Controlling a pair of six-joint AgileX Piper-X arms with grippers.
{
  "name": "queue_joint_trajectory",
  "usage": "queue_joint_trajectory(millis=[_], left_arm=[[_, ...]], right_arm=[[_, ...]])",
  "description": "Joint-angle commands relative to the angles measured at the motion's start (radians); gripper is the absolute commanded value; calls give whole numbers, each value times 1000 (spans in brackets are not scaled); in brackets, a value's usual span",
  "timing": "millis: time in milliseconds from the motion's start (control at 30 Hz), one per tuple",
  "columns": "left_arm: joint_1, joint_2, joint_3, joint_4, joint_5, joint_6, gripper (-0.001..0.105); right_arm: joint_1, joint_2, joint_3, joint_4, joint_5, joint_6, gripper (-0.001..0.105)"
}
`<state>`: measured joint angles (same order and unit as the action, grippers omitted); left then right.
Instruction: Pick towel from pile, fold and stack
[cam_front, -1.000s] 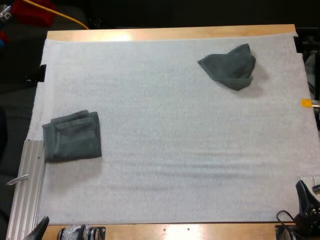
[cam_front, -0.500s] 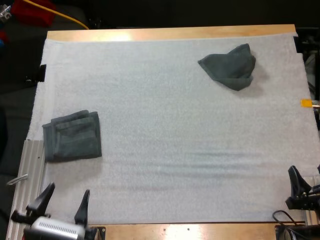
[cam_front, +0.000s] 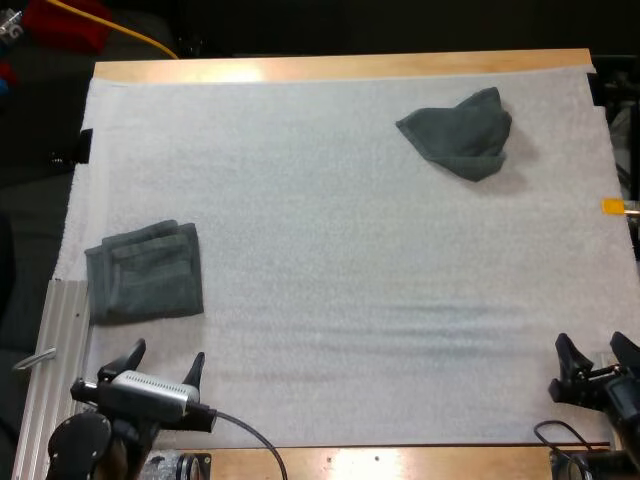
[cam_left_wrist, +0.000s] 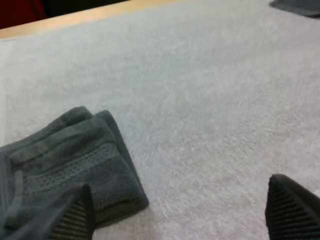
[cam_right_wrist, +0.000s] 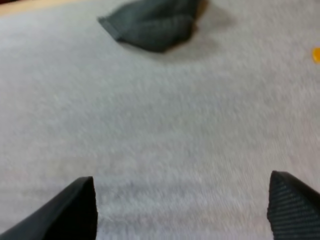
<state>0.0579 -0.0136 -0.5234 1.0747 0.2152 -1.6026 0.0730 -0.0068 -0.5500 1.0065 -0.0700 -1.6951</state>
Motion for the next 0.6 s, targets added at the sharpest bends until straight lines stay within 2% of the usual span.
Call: queue_joint_trajectory(millis=[0,567], left_arm=[[1,-136,-3,-38,0,-1,69],[-5,-137,-2,-41,0,-3,69]], right_arm=[[-3,-46,4,-1,7,-13,69],[-3,-46,29,13,7,-7,69]])
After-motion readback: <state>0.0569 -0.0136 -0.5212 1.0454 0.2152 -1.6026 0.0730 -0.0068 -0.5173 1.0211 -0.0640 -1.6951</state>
